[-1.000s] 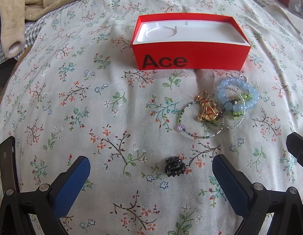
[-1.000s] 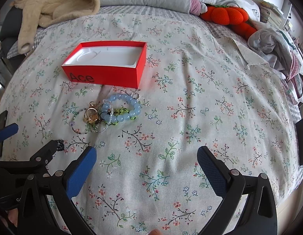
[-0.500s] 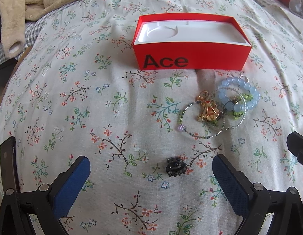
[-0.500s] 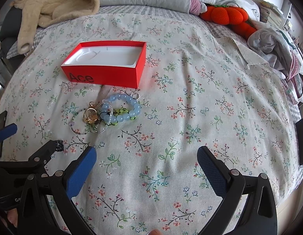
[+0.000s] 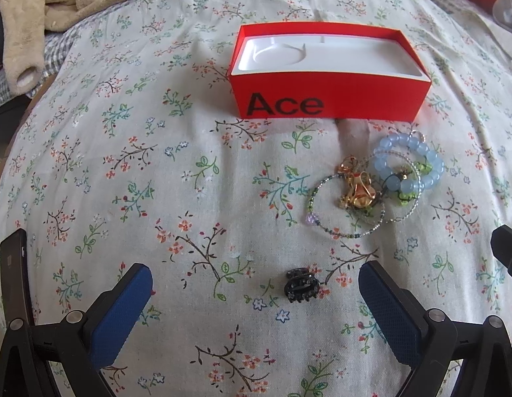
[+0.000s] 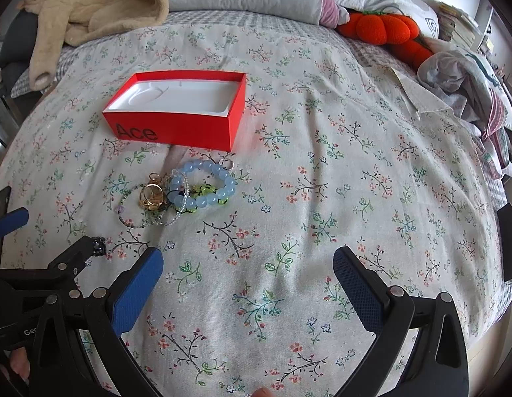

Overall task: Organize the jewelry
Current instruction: 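Grasp the green-beaded wire bracelet with the left tool while the right tool grasps the blue bead bracelet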

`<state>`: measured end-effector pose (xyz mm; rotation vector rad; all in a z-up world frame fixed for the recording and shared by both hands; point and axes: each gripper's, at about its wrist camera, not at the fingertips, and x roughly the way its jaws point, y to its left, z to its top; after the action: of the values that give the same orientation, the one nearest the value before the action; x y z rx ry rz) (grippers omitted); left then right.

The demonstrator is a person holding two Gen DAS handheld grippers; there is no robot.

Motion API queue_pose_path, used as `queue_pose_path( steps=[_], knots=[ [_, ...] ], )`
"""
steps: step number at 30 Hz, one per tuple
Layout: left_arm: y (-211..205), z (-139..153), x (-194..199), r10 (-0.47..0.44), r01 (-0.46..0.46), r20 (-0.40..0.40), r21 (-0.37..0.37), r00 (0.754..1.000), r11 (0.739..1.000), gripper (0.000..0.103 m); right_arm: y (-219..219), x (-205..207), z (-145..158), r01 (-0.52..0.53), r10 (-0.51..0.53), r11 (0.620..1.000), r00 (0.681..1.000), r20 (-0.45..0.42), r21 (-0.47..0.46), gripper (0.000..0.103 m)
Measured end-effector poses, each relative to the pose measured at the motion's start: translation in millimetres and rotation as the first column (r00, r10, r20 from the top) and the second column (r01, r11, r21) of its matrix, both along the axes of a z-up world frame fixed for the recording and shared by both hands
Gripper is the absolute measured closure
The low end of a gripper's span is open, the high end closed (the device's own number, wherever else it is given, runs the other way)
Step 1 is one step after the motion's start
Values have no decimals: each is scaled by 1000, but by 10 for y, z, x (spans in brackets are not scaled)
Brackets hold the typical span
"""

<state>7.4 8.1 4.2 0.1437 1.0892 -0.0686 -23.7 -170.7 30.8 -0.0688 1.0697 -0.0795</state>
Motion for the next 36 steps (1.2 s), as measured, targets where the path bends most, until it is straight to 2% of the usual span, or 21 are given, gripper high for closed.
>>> queue_pose_path(
  steps=[8,12,17,20,21,25,26,28,29,32,36],
  knots=[
    [6,29,38,-15,15,-7,-26,1000,1000,0,-44,49,-21,13,-13,1000,1000,-13,9,0],
    [-31,56,92,-108,108,-35,-9,993,994,0,-121,77,79,28,-28,998,1000,6,57,0],
    [-50,56,257,-187,185,-78,-33,979,982,1,-107,231,236,-21,22,999,1000,-21,43,0],
    [-59,6,376,-215,211,-69,-63,974,975,10,-119,383,224,-40,47,993,997,-59,107,0],
    [-47,-31,416,-223,217,-68,-85,973,973,19,-137,426,205,-46,55,990,997,-62,135,0],
    [57,-191,576,-218,186,-131,-222,967,957,42,-283,541,5,-44,65,965,995,-72,260,0],
    [66,-211,615,-223,182,-147,-253,964,950,47,-340,550,-64,-29,55,956,995,-81,291,4],
    [48,-229,673,-240,189,-148,-293,959,937,49,-414,588,-176,-11,52,947,991,-121,321,14],
    [24,-241,698,-248,195,-149,-299,957,934,50,-424,612,-195,-20,63,944,990,-122,330,18],
    [-75,-329,755,-269,207,-170,-313,948,927,57,-405,672,-190,-47,85,942,991,-101,333,18],
    [-225,-471,780,-286,235,-192,-252,939,939,67,-364,755,-250,-71,116,935,987,-111,347,22]
  ],
)
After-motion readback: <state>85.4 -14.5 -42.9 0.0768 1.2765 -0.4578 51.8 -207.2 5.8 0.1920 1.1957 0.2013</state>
